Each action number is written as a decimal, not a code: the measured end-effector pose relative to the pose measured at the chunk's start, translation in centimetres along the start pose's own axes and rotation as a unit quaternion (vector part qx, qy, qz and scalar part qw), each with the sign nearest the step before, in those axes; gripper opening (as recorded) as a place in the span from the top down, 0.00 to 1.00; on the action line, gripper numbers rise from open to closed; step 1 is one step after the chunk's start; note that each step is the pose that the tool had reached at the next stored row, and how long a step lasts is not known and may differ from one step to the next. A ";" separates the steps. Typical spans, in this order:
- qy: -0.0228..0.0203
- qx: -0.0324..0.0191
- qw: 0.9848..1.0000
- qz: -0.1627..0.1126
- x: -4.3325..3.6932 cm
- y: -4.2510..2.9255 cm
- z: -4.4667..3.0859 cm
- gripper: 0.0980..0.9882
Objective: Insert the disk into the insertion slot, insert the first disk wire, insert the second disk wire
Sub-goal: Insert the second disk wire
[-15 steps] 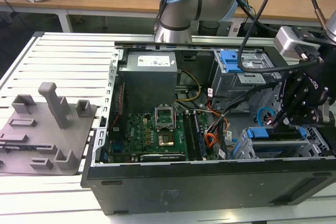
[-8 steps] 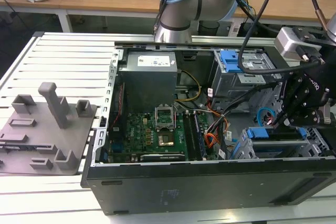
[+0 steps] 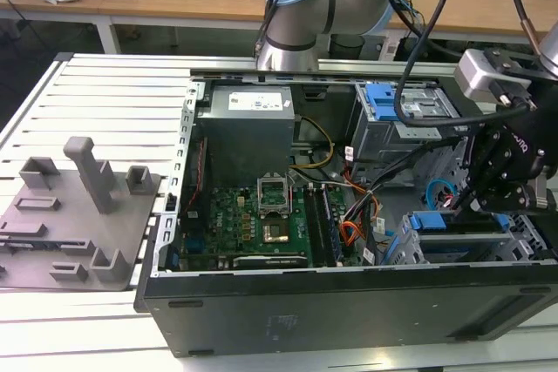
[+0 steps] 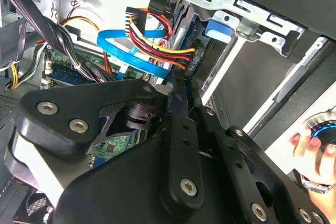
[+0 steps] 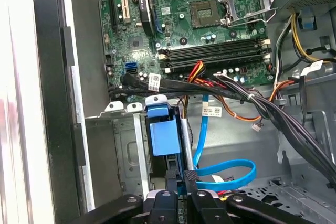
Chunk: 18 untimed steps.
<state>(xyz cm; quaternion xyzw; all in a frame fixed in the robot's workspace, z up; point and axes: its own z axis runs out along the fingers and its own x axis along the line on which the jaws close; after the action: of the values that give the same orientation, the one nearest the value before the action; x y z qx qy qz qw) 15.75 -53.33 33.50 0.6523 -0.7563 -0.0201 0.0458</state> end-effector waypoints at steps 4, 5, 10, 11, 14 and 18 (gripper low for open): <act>0.000 0.000 1.000 0.000 0.04 0.03 -0.29 0.85; 0.000 0.000 1.000 0.000 0.05 0.05 -0.59 0.85; 0.000 0.000 1.000 0.000 0.09 0.24 -2.63 0.99; 0.000 0.000 1.000 0.000 0.10 0.26 -2.86 0.99; -0.010 -0.001 1.000 -0.004 0.13 0.36 -3.33 0.99; -0.051 -0.007 0.999 -0.011 0.39 0.41 -3.33 0.99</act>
<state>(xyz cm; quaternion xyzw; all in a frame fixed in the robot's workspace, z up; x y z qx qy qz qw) 15.60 -53.56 36.86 0.6582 -0.7504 -0.0594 0.0115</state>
